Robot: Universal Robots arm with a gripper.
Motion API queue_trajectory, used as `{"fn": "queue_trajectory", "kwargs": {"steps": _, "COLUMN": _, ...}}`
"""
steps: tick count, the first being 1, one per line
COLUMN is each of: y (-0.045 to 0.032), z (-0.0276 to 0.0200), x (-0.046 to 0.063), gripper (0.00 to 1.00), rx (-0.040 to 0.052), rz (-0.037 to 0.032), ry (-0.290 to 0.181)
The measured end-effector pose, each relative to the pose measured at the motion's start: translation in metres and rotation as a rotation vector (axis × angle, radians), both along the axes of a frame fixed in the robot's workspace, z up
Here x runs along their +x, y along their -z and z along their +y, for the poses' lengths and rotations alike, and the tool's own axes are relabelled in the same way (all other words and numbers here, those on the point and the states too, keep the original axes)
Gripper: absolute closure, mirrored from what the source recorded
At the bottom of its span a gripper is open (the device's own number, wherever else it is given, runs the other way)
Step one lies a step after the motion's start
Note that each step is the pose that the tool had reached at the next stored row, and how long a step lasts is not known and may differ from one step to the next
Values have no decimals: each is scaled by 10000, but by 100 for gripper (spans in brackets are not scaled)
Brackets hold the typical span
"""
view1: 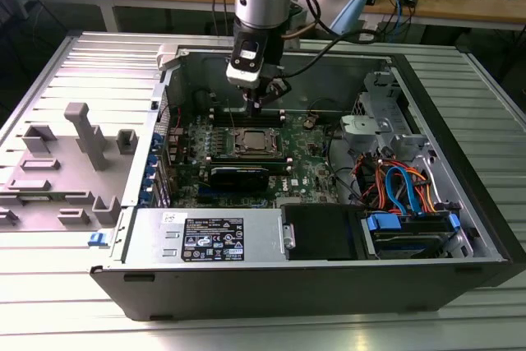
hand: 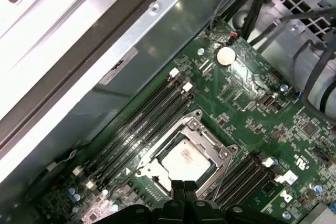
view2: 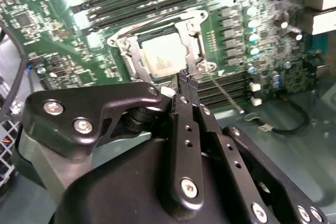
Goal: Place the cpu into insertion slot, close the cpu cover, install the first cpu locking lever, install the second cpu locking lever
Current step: 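Install the first cpu locking lever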
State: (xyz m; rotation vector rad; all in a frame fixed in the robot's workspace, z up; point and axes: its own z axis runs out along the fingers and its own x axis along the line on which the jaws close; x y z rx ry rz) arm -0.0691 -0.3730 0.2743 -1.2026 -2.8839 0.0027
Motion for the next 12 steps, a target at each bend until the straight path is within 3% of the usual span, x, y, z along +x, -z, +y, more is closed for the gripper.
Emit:
{"fn": "queue_trajectory", "kwargs": {"steps": 5, "y": 1, "z": -1, "x": -138, "gripper": 89, "rx": 0, "rz": -2, "ry": -136}}
{"fn": "queue_trajectory", "kwargs": {"steps": 9, "y": 31, "z": -1, "x": -151, "gripper": 89, "rx": -1, "rz": -1, "ry": -1416}}
{"fn": "queue_trajectory", "kwargs": {"steps": 12, "y": 38, "z": -1, "x": -211, "gripper": 89, "rx": 0, "rz": -7, "ry": -1626}}
